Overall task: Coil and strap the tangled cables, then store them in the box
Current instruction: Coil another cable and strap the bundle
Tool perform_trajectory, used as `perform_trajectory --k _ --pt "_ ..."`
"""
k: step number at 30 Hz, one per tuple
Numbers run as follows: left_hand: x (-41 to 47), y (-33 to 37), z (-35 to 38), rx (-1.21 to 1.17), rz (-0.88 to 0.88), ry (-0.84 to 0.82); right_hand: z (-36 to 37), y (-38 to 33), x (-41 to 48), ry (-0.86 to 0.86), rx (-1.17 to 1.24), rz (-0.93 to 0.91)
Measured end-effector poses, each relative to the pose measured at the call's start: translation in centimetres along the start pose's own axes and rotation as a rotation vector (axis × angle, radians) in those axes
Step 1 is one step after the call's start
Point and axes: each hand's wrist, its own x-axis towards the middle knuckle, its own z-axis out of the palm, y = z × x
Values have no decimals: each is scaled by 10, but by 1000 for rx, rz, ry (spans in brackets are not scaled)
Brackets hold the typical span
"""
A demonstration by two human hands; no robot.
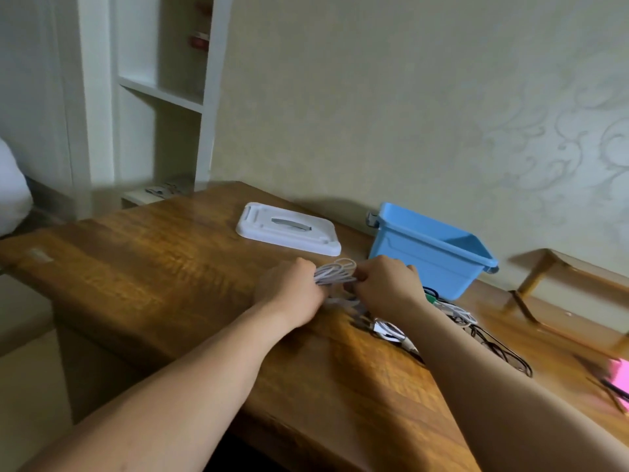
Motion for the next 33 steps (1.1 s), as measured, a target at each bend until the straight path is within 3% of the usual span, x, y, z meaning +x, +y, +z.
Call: perform_trajectory --k 5,8,12,18,26,31,33 --pt "1 -11 -6 -513 -69 31 -6 -5 -5 150 85 13" --pt "1 -13 -6 -624 -116 63 -9 0 -6 221 235 101" --pt "1 -7 2 -442 -34 37 -18 9 -12 353 657 190" --pt "-2 5 15 -120 27 119 -3 17 -41 409 1011 350" --pt "-4 9 18 4 -12 180 16 12 -67 532 1103 297" --pt "-3 15 16 158 -46 167 -40 42 -77 913 1207 341" --pt "-4 16 17 208 -30 161 -67 61 -83 823 1143 270"
